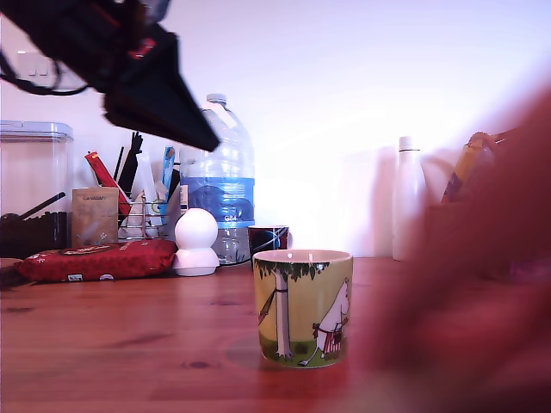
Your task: Pick up the coffee capsules from the table one by one and drop them inside the nearest coffee cup
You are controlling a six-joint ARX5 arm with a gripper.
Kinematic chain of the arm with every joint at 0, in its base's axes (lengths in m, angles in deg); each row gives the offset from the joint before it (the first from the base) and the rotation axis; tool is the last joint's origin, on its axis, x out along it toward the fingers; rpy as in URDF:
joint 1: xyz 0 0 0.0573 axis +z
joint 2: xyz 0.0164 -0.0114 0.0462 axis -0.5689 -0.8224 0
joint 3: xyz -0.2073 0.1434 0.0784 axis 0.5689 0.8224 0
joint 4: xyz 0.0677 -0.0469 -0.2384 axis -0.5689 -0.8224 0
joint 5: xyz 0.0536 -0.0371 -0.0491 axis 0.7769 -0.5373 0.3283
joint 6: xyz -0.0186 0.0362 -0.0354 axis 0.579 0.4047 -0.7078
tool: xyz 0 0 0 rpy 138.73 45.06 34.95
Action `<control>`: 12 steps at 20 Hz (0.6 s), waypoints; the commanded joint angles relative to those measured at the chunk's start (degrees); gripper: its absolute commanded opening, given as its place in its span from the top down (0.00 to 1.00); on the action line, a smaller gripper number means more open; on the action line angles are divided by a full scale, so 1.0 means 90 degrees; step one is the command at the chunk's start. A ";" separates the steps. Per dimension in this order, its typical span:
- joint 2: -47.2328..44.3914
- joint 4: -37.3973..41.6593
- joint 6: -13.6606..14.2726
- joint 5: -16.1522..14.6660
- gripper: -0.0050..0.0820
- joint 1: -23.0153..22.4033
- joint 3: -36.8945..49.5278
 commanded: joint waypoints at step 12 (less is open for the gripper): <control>0.0379 0.0012 -0.0240 -0.0049 0.96 0.0384 0.0935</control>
